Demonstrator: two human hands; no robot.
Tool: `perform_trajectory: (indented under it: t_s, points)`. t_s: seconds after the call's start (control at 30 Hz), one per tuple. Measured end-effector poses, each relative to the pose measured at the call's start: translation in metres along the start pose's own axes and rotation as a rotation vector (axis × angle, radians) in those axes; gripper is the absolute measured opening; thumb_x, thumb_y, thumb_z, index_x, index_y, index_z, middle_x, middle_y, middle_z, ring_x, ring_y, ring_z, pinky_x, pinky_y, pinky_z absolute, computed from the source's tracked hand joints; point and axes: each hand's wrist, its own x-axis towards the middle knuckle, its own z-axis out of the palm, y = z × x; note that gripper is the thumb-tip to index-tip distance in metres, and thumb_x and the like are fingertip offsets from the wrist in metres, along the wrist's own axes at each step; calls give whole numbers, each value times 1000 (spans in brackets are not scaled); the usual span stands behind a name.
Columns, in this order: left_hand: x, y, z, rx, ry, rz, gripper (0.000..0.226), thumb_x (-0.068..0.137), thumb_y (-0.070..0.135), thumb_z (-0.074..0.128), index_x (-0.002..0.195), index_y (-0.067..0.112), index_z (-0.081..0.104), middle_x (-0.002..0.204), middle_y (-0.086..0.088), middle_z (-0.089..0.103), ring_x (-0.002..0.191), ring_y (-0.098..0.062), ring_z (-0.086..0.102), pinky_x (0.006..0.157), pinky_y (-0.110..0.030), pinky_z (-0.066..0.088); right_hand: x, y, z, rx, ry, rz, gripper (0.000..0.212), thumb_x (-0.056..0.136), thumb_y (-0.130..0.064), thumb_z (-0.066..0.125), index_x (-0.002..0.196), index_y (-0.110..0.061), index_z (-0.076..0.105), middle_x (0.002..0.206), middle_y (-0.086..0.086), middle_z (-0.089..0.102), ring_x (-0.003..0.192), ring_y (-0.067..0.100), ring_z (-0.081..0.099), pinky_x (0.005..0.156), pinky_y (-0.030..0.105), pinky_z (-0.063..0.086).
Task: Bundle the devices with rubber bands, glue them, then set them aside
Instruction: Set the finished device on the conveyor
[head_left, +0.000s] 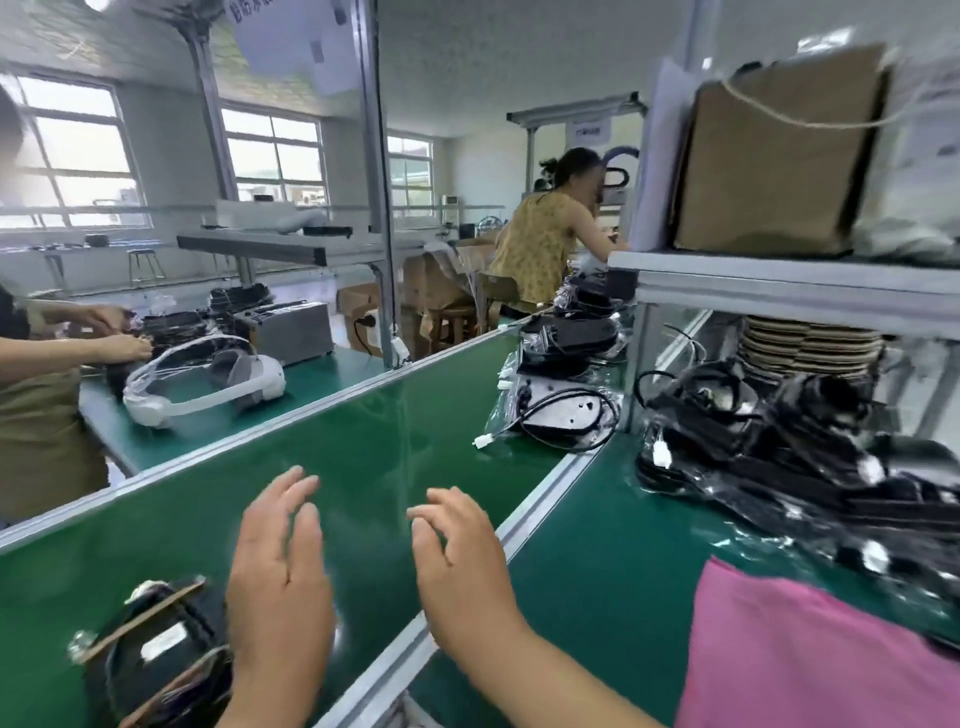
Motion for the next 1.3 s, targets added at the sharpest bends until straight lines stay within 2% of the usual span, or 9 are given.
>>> perform_trajectory:
  t_s: [0.13, 0.23, 0.43, 0.63, 0.77, 0.87, 1.03, 1.2, 1.3]
  points:
    - [-38, 30, 85, -171, -347, -126, 36, 99, 10, 53, 98, 44, 64, 112, 24, 64, 102, 24, 50, 94, -18, 39, -16, 36, -68, 17, 119, 156, 29, 99, -19, 46, 119, -23, 66, 130, -15, 53, 124, 0, 44, 106, 13, 29]
    - [-52, 60, 147, -215, -550, -108, 30, 97, 12, 56, 99, 40, 66, 103, 21, 67, 95, 22, 54, 78, 1, 38, -27, 62, -123, 19, 268, 274, 30, 95, -16, 50, 118, -27, 65, 121, -16, 57, 111, 4, 53, 101, 21, 40]
    - [-61, 130, 259, -238, -786, 0, 22, 97, 22, 55, 113, 30, 67, 101, 18, 65, 90, 1, 59, 81, -18, 42, -42, 107, -226, 74, 554, 393, 37, 91, -7, 52, 124, -23, 62, 123, -9, 62, 117, 8, 55, 101, 22, 41]
    - [-67, 194, 348, -153, -910, 103, 41, 99, 32, 51, 134, 10, 54, 128, -16, 60, 109, -29, 59, 95, -39, 45, -30, 132, -311, 33, 799, 406, 41, 93, -9, 52, 132, -18, 53, 133, 1, 52, 115, 16, 54, 93, 26, 40]
    - [-65, 215, 395, 33, -926, 86, 54, 99, 41, 50, 138, 4, 44, 138, -24, 47, 118, -40, 52, 98, -48, 46, -12, 147, -344, -71, 686, 471, 20, 88, -10, 51, 105, -21, 51, 116, 8, 58, 86, 22, 59, 68, 30, 43]
    - [-65, 221, 419, 269, -939, 112, 67, 98, 51, 49, 143, 3, 37, 145, -21, 38, 129, -40, 42, 102, -48, 40, -1, 164, -351, -151, 546, 544, 28, 88, -11, 55, 116, -9, 49, 125, 15, 54, 93, 30, 57, 73, 36, 42]
    - [-65, 225, 453, 451, -1116, 55, 72, 94, 63, 45, 131, 1, 54, 133, -20, 56, 120, -36, 54, 100, -40, 45, 6, 181, -354, -205, 314, 609, 71, 94, -17, 57, 154, -8, 19, 159, 9, 25, 142, 27, 34, 114, 36, 34]
    - [-60, 215, 469, 375, -1075, -93, 85, 84, 68, 58, 135, 0, 52, 132, -16, 59, 122, -35, 55, 103, -42, 48, 3, 188, -354, -262, 253, 582, 72, 95, -20, 55, 155, -10, 17, 161, 8, 22, 146, 23, 27, 117, 36, 30]
    - [-58, 210, 473, 212, -1083, -231, 89, 76, 57, 76, 136, -2, 48, 137, -17, 56, 125, -34, 54, 105, -42, 47, 0, 193, -354, -221, 310, 570, 64, 91, -17, 57, 149, -13, 30, 152, 7, 35, 136, 24, 40, 107, 38, 43]
